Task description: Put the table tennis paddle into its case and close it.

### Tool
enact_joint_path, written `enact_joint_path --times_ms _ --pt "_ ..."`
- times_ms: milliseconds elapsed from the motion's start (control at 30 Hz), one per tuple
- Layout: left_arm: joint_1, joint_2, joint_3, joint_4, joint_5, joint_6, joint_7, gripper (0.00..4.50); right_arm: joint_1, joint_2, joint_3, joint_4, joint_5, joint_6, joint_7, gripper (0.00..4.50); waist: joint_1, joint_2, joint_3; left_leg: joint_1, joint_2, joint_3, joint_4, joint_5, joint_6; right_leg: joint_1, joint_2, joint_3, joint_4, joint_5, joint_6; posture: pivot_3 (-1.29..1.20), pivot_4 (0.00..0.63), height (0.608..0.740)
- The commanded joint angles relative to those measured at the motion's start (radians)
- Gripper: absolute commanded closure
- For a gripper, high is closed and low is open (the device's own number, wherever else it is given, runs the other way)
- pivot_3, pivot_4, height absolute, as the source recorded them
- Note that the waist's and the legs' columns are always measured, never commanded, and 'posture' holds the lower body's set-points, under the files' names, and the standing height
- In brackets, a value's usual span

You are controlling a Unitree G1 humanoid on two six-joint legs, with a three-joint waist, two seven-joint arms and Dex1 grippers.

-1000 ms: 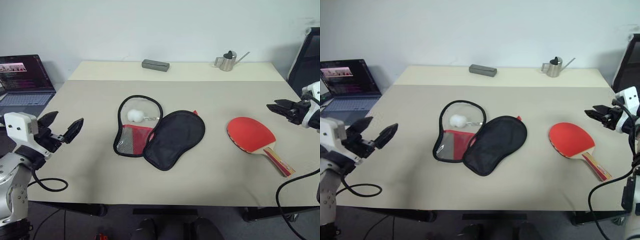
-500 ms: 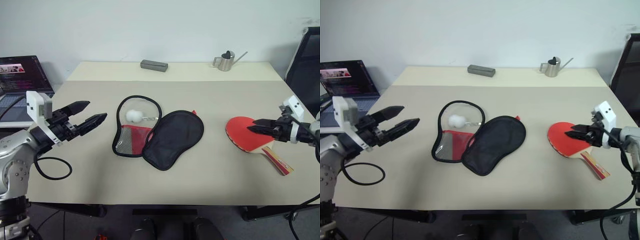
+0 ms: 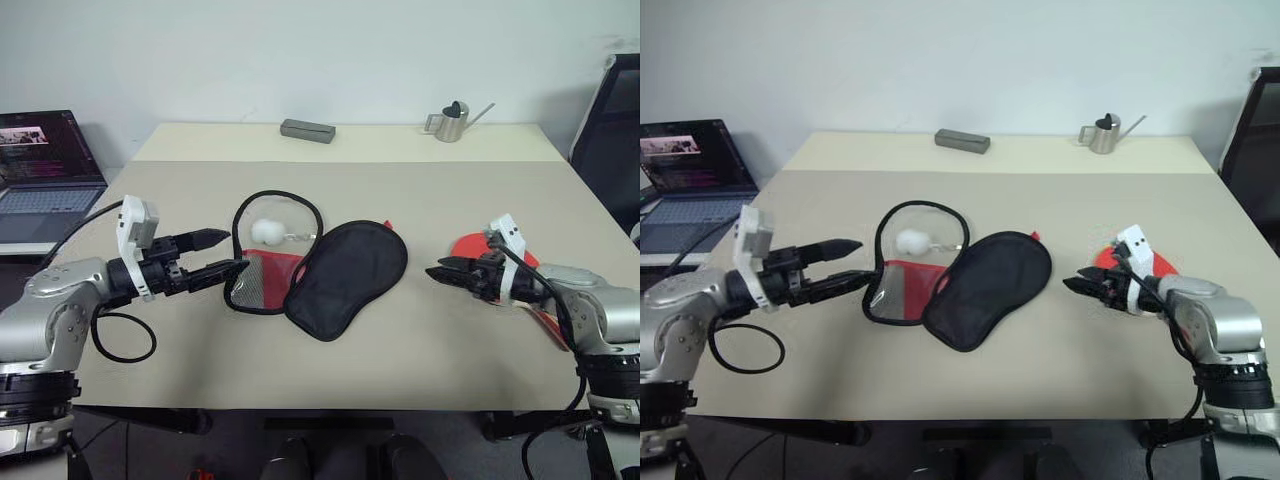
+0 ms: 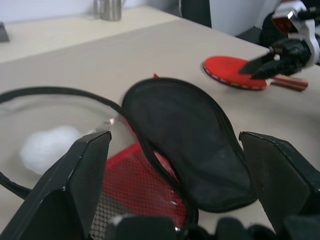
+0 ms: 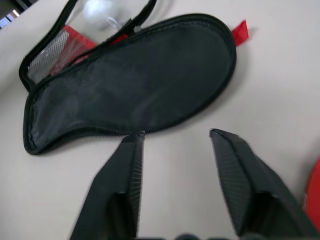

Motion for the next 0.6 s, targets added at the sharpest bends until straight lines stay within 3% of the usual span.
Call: enact_joint_path --times_ms 33,100,600 --pt "-0.019 0.006 0.001 -0.042 -0.014 0.011 -0.023 0.00 -0.044 0.010 0.025 0.017 0.004 0.030 -0.032 0.79 0.000 0.000 0.000 0.000 0.000 0.000 0.000 0.000 0.000 0.000 0.000 0.000 0.000 0.000 0.000 0.00 0.150 0.740" --pt "-0.014 0.008 -0.006 -0.058 -0.016 0.014 -0.035 0.00 -0.072 0.029 0.046 0.050 -0.003 0.062 -0.058 0.14 0.000 0.000 0.000 0.000 0.000 0.000 0.000 0.000 0.000 0.000 0.000 0.000 0.000 0.000 0.000 0.00 0.150 0.740" --pt "-0.007 0.001 -0.009 -0.092 -0.008 0.025 -0.055 0.00 -0.163 0.161 0.115 0.169 0.000 0.207 -0.184 0.14 -0.003 0.000 0.000 -0.001 0.001 0.000 0.000 0.000 0.000 -0.001 0.001 0.000 0.000 0.000 0.000 0.00 0.150 0.740"
